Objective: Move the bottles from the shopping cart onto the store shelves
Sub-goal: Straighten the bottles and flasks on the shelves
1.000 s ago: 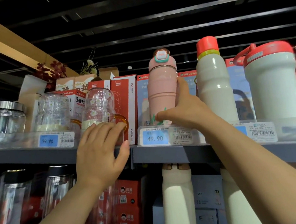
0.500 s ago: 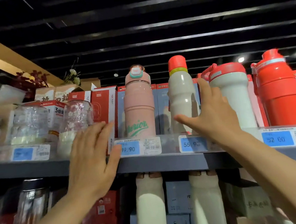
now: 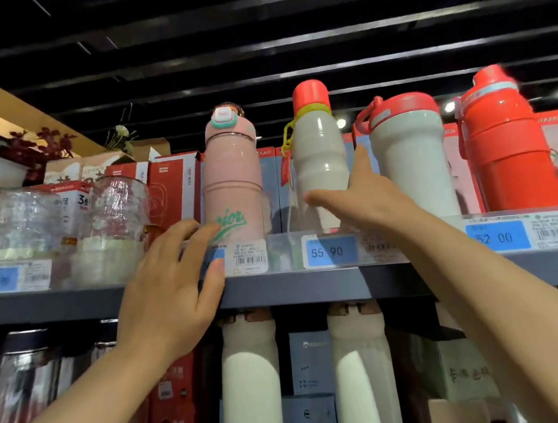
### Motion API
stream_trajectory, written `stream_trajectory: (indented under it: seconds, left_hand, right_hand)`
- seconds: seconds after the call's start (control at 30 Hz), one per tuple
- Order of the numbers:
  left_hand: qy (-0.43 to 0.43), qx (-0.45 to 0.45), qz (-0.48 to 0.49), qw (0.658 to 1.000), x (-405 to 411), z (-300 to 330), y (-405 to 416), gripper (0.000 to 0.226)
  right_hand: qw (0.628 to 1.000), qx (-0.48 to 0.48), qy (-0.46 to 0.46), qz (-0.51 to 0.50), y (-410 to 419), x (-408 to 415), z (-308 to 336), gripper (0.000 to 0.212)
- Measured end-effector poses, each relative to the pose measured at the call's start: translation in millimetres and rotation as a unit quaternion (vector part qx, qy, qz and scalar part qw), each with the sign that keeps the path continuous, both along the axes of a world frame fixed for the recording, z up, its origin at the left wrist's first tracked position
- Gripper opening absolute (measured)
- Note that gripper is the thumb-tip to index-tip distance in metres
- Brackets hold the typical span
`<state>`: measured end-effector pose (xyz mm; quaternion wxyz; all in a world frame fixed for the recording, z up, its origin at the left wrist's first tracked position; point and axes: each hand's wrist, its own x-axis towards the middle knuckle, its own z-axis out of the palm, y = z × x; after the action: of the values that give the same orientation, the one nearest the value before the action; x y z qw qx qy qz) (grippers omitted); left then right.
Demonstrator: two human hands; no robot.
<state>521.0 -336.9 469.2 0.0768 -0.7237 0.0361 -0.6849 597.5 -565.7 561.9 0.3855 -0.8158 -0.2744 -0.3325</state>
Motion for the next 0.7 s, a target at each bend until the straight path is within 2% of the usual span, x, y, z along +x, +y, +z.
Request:
stream_trajectory:
  seconds: [0.07,0.13,0.23,0.37,0.43,0.5,0.57,0.7]
  left_hand:
    - [-0.016,-0.001,0.005,1.0,1,-1,-2,0.044]
    - [-0.027,-0.003,0.008,1.0,2,-3,-3,0.041]
    - [-0.045,-0.001,0.01,0.999,3,-5,-3,0.04]
    - [-0.062,0.003,0.028,0.998,6,-9,-5,0.043]
    - [-0.059,-0.01,0.03,0.998,7,-9,-4,0.045]
    - [-0.056,-0.018,0.027,0.998,7,-9,-3,0.046]
    - [-0.053,-0.018,0.022,0.998,7,-9,-3,0.046]
    - [-0.056,-0.017,0.02,0.998,6,-8,-3,0.044]
  right_hand:
    - [0.999,-0.019,0.003,-0.036,3,-1,-2,0.125]
    - [0.998,-0.031,0.008,-0.059,6,0,-3,0.132]
    - [0.999,-0.021,0.015,-0.032,4,3,0,0.118]
    - [0.997,0.013,0.06,0.055,-8,2,5,0.093]
    - [0.996,0.021,0.066,0.063,-7,-1,3,0.103]
    - [0.999,-0.003,0.033,0.004,0,0,0,0.125]
    - [0.998,-0.019,-0.003,-0.06,9,1,-2,0.134]
    - [1.0,0.007,-0.006,-0.024,7,2,1,0.113]
